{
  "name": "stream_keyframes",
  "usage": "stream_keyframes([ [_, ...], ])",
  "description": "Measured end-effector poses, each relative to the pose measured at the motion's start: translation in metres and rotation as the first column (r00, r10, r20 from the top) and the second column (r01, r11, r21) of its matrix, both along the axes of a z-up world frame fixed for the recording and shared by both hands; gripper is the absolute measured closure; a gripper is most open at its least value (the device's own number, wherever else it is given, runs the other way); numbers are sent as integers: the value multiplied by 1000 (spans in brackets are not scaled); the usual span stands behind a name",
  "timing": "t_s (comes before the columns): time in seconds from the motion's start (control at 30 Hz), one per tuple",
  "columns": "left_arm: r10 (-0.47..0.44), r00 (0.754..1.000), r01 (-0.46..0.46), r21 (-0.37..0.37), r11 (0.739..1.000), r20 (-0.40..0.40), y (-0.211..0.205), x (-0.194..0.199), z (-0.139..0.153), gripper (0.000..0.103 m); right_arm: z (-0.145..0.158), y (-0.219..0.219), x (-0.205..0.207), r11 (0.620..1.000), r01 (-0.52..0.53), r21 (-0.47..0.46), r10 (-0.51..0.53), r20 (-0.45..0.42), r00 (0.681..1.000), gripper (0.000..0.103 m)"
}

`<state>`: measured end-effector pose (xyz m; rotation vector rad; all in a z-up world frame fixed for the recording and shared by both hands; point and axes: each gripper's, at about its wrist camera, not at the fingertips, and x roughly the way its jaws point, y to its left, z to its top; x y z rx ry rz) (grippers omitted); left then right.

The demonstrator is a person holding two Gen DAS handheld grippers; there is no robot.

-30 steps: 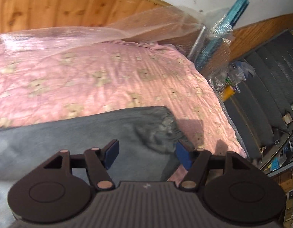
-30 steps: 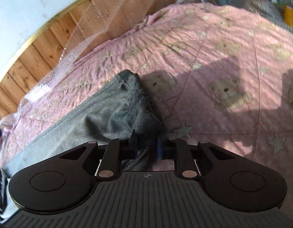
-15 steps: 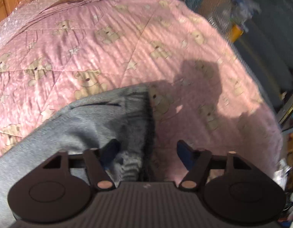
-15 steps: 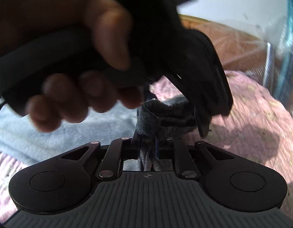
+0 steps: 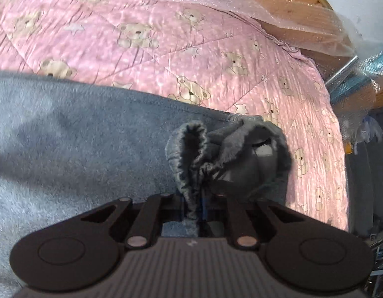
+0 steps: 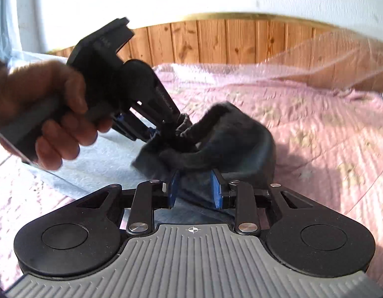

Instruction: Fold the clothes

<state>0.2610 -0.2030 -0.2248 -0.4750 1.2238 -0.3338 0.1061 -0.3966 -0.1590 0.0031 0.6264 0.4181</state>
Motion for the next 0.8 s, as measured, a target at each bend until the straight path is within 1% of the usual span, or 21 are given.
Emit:
stream_keyframes([
  [0.03,2,1000,-2,-7,1000,10,0,0,1,86,1,-4,2,999,20,26,-20,-10,1000,72],
  [0.1,3,999,-3,-9,1000,40,-1,-1,5,75,5,-11,7,996,62,64,-61,-26,998,72],
  [0.13,1,999,0,-17,1000,54,-3,-3,8,71,7,-14,10,994,83,77,-80,-32,996,70],
  [0.17,-1,998,2,-26,1000,66,-4,-5,10,61,7,-14,12,993,91,77,-88,-41,995,68],
  [0.2,2,997,0,-35,999,72,-4,-5,12,55,7,-14,14,992,100,76,-96,-50,994,68],
  [0.23,6,997,-3,-43,999,77,-4,-6,14,54,6,-14,17,992,107,75,-102,-59,993,68],
  [0.3,14,996,-9,-61,998,87,-3,-8,17,45,-1,-2,19,996,80,43,-77,-68,995,68],
  [0.33,15,996,-10,-64,998,88,-3,-7,17,43,-5,4,20,997,67,27,-65,-73,995,68],
  [0.37,16,996,-10,-66,998,87,-4,-5,16,39,-9,10,22,999,53,12,-52,-78,996,63],
  [0.43,-13,997,15,-30,999,76,-15,4,12,37,-17,21,24,999,26,-20,-27,-89,996,56],
  [0.47,-38,996,37,9,999,77,-22,8,10,36,-21,27,25,999,12,-35,-15,-94,995,57],
  [0.53,-90,993,82,93,992,79,-39,16,8,37,-29,39,28,998,-16,-66,9,-106,994,60],
  [0.57,-116,990,105,135,985,78,-47,20,6,42,-32,44,29,996,-30,-81,21,-112,993,61],
  [0.6,-142,987,127,176,976,76,-55,24,5,59,-36,50,30,994,-44,-96,33,-118,992,66],
  [0.63,-165,983,146,206,968,78,-60,25,5,69,-40,56,31,992,-57,-110,43,-124,991,79],
  [0.67,-151,984,133,179,975,96,-55,23,10,80,-42,58,31,991,-60,-120,45,-124,991,83],
  [0.7,-133,984,116,143,983,115,-48,20,15,87,-43,61,30,990,-62,-129,46,-122,991,86],
  [0.73,-113,985,99,106,989,134,-41,18,20,87,-41,61,29,991,-58,-124,45,-108,993,89],
  [0.8,-71,983,67,32,997,169,-26,12,30,88,-31,58,24,994,-52,-101,45,-74,996,92],
])
